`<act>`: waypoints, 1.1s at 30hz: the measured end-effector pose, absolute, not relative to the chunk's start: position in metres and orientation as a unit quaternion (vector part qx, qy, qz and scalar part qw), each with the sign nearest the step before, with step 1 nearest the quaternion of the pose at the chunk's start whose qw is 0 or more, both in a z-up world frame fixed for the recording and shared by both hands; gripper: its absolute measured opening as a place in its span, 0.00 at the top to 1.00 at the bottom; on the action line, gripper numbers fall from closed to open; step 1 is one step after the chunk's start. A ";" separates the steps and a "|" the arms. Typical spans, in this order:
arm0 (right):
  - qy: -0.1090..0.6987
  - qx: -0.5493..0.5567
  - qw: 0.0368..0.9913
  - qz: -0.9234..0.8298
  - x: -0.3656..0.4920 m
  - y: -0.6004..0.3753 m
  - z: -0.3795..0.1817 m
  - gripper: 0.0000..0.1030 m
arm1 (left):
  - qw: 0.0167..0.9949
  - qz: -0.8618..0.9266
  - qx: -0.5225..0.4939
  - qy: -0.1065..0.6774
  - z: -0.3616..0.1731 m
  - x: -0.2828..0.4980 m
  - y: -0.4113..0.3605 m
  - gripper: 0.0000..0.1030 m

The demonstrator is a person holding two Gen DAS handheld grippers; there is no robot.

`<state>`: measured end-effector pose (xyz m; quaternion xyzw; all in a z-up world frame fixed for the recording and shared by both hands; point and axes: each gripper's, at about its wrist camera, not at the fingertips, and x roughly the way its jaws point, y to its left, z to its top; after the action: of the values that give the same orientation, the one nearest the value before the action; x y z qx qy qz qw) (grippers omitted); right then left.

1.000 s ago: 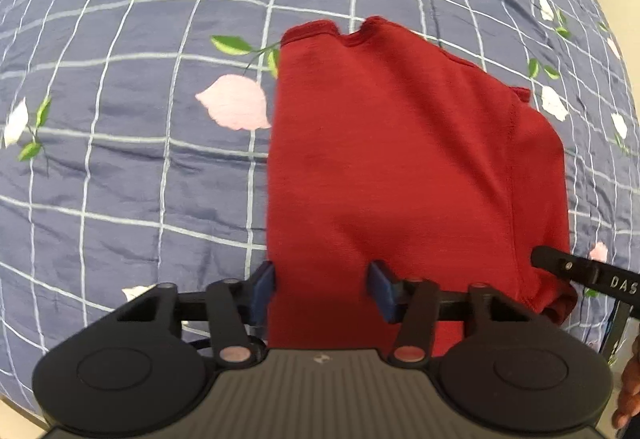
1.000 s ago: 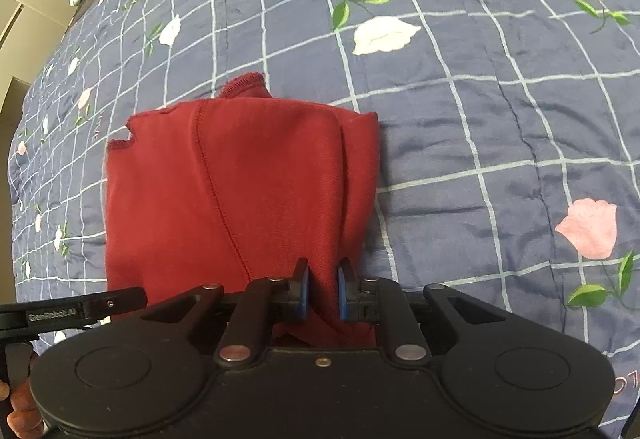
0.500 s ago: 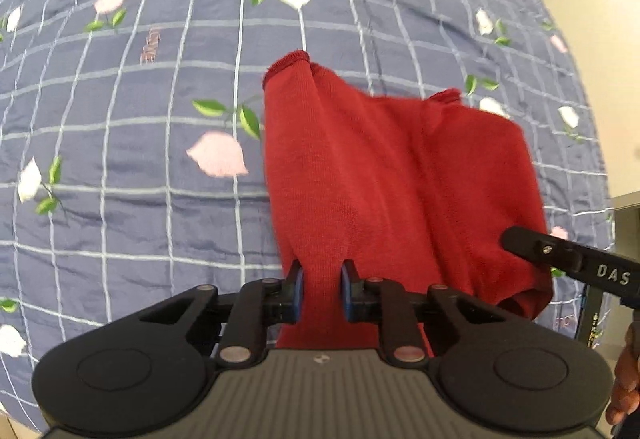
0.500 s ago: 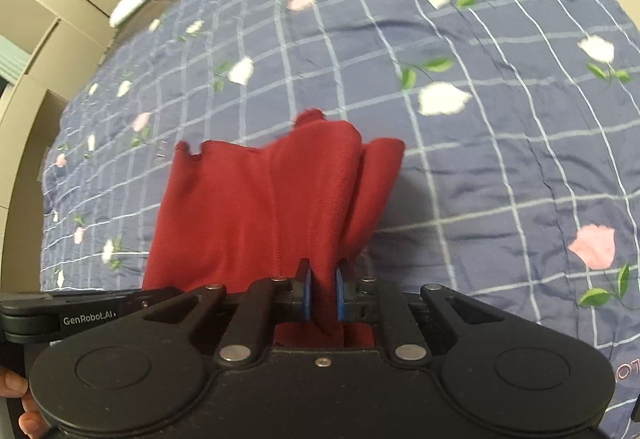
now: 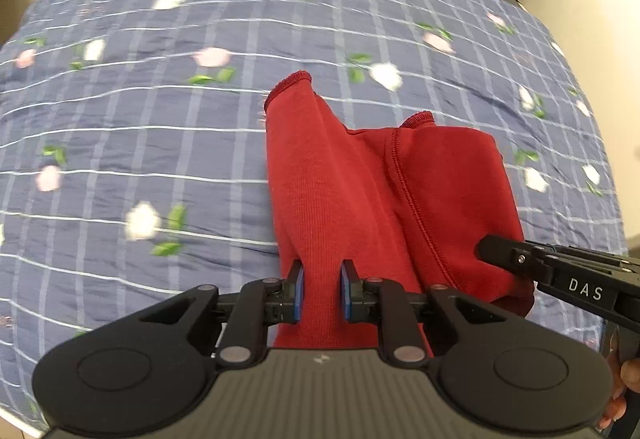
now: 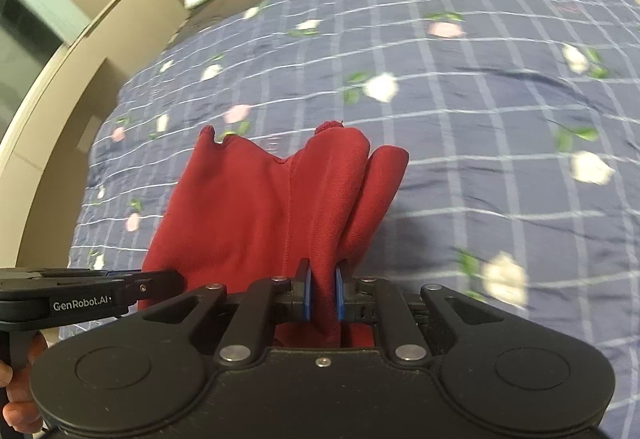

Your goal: Fold small clothes

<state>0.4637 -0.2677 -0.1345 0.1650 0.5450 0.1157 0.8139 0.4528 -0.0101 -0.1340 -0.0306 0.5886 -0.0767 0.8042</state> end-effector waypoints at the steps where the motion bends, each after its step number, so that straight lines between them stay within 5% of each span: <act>1: 0.545 0.163 0.814 0.120 0.468 -0.258 -0.135 0.89 | 0.806 -0.068 -0.032 0.587 -0.134 0.454 0.001 0.82; 23: 0.633 0.158 0.757 0.030 0.456 -0.221 -0.215 0.88 | 0.762 -0.049 -0.004 0.646 -0.216 0.451 0.056 0.78; 33: 0.636 0.143 0.758 0.028 0.458 -0.223 -0.215 0.78 | 0.757 -0.033 0.012 0.652 -0.217 0.452 0.051 0.60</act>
<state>0.4583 -0.2229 -0.2145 0.1426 0.6364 0.0283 0.7576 0.4519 0.0507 -0.2166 0.0119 0.6520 -0.0330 0.7574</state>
